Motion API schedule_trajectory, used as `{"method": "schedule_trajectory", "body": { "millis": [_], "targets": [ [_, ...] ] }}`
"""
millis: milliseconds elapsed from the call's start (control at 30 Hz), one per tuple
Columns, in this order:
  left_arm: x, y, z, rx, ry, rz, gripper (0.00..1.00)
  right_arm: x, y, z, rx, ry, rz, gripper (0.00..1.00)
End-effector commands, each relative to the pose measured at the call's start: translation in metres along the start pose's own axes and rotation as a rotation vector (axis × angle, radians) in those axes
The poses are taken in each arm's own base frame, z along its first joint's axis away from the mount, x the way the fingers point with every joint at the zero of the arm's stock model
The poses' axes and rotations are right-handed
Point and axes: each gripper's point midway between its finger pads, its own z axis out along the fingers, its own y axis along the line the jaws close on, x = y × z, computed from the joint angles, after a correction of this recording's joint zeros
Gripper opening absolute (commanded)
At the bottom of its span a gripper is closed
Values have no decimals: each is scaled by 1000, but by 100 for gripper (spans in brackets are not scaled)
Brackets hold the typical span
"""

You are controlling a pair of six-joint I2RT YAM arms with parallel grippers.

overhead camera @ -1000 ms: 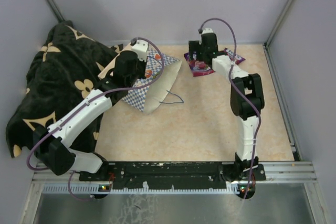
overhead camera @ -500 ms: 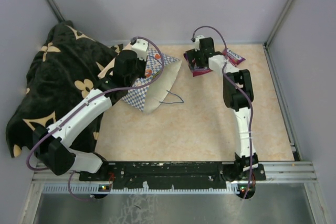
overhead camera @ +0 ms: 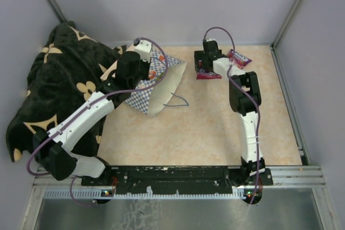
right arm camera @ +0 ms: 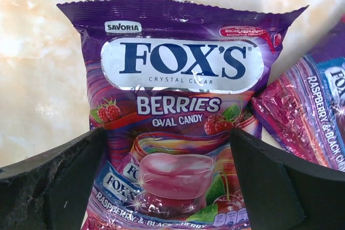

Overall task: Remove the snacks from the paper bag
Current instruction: Adjust the snack at the center of the board.

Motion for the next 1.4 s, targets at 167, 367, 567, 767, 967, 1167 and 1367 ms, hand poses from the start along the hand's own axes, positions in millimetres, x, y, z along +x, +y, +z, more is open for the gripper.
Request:
{"method": "schedule_trajectory", "body": {
  "millis": [167,367,567,767,967,1167,1367],
  "targets": [
    [-20,9,-14,-11,-64,-40,5,10,-7,-33,135,37,285,99],
    [-17,11,-17,-19,-61,-40,6,25,-11,-35,233,50,431,99],
    [-15,12,-16,-23,-57,-36,7,29,-1,-38,266,41,544,99],
    [-10,12,-14,-25,-45,-30,8,22,18,-35,211,26,636,99],
    [-5,12,-10,-35,-26,-19,8,-10,26,-55,139,-52,662,99],
    [-4,15,-10,-50,-27,-13,8,-49,14,-94,110,-167,523,99],
    [-2,15,-8,-43,-28,-15,9,-41,-8,-97,186,-153,322,99]
  ]
}}
